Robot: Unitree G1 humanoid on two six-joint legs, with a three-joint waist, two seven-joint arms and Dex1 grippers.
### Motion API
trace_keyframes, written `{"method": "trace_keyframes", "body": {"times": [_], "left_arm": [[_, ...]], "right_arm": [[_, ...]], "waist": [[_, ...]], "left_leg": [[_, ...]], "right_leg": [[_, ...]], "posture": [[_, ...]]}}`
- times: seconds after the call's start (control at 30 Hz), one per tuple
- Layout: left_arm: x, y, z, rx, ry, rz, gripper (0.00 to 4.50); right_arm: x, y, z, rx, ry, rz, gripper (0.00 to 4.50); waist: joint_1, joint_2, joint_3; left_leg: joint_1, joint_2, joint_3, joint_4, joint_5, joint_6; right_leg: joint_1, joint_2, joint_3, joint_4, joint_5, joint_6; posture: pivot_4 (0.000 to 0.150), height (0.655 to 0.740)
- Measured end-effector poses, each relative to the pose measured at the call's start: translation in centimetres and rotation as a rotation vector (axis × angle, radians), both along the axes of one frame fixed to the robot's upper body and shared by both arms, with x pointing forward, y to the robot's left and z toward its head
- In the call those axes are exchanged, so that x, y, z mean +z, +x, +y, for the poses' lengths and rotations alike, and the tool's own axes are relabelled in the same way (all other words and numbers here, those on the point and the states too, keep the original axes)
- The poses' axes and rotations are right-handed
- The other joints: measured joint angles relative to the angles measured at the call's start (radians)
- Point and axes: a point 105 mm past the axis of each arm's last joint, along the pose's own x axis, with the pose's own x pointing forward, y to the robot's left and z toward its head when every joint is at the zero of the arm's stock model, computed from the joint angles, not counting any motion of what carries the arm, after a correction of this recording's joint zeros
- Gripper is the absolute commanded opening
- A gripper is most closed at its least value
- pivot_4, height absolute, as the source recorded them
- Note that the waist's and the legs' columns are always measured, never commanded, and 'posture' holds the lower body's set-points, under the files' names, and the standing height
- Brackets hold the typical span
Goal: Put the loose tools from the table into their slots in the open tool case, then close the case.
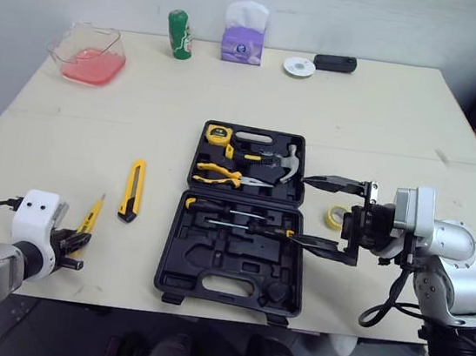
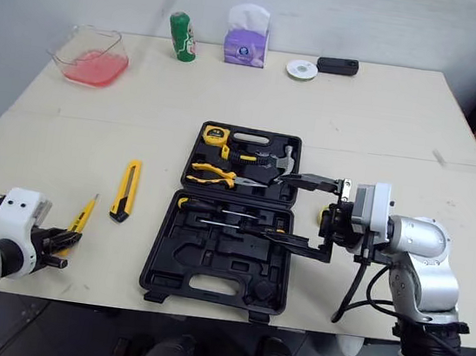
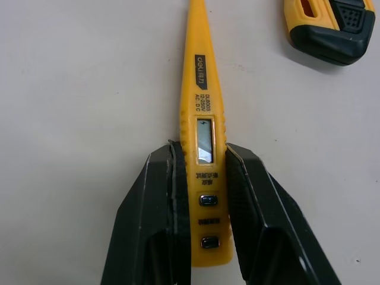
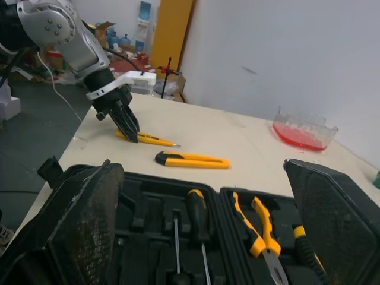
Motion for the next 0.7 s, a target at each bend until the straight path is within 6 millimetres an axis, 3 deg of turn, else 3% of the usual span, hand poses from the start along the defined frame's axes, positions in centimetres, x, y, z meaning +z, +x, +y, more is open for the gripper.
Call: {"method": "trace_keyframes", "body": {"times": [0.23,0.43,0.6,0.7], "left_arm": [[0.8,0.5,0.0,-0.027,-0.042,-0.114,0.51],[5.3,1.2,0.1,-0.173,0.041,-0.284,0.51],[9.5,0.7,-3.6,-0.521,0.047,-0.454,0.51],[10.1,1.1,-5.2,-0.695,0.054,-0.448,0.51]], "right_arm": [[-0.7,-0.1,-0.5,-0.004,-0.007,0.003,4.5],[-0.7,-0.2,-0.9,-0.026,-0.025,-0.026,4.5],[-0.7,-0.2,-1.9,-0.068,-0.063,-0.045,4.5],[-0.9,0.0,-2.4,-0.105,-0.07,-0.038,4.5]], "waist": [[0.002,-0.001,0.001],[0.004,-0.006,0.002],[0.003,-0.006,0.002],[0.004,-0.004,0.003]], "left_leg": [[-0.001,0.001,0.0,0.0,0.0,0.0],[-0.003,0.001,-0.001,0.0,-0.001,0.0],[-0.003,0.001,-0.001,0.0,-0.001,0.0],[-0.003,0.001,0.0,0.0,0.0,0.0]], "right_leg": [[-0.001,0.0,0.0,0.0,0.0,-0.001],[-0.002,0.0,-0.001,-0.002,0.0,-0.001],[-0.001,-0.001,-0.002,-0.005,0.0,-0.001],[-0.001,0.0,-0.003,-0.005,0.0,-0.001]], "posture": [[0.15,0.74],[0.15,0.74],[0.15,0.74],[0.15,0.74]]}}
